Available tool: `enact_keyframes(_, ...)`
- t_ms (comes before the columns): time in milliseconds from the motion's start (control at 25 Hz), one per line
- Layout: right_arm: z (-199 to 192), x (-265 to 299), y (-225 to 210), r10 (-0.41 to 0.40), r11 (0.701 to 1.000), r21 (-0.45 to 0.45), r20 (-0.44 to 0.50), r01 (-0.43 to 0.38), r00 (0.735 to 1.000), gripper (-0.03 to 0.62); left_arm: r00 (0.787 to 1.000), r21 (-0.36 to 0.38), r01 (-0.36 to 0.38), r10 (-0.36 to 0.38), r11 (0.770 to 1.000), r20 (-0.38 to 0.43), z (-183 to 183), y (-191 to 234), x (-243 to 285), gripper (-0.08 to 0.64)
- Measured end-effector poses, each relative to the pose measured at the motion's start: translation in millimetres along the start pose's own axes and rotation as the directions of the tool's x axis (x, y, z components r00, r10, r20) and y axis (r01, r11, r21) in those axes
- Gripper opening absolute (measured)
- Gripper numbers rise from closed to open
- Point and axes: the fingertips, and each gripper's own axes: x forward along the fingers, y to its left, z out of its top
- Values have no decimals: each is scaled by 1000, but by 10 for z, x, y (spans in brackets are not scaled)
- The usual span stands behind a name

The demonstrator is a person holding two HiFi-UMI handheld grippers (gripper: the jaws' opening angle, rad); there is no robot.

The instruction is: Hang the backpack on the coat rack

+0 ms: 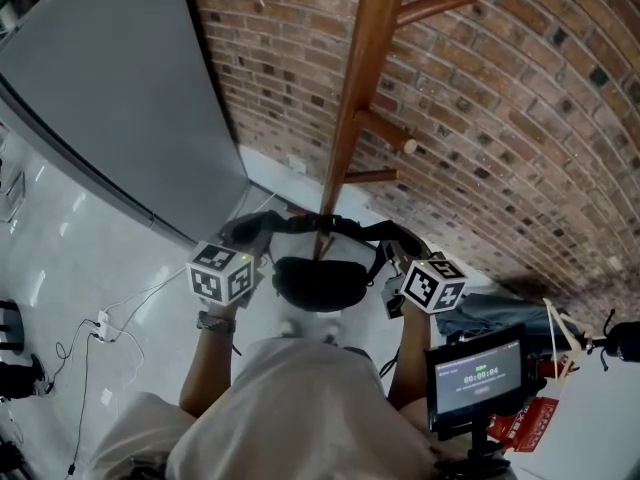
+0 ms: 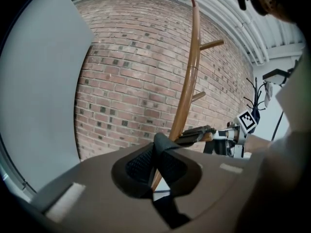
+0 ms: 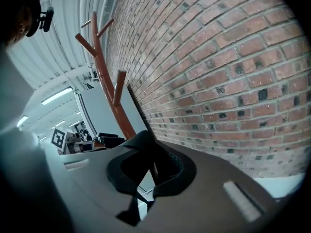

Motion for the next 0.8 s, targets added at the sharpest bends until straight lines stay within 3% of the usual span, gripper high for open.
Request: enact_keyframes(800,-628,232,-53,-19,1000,8,-141,20,990,6,996,-66,21,-27,998,-89,-476,-47,169,3)
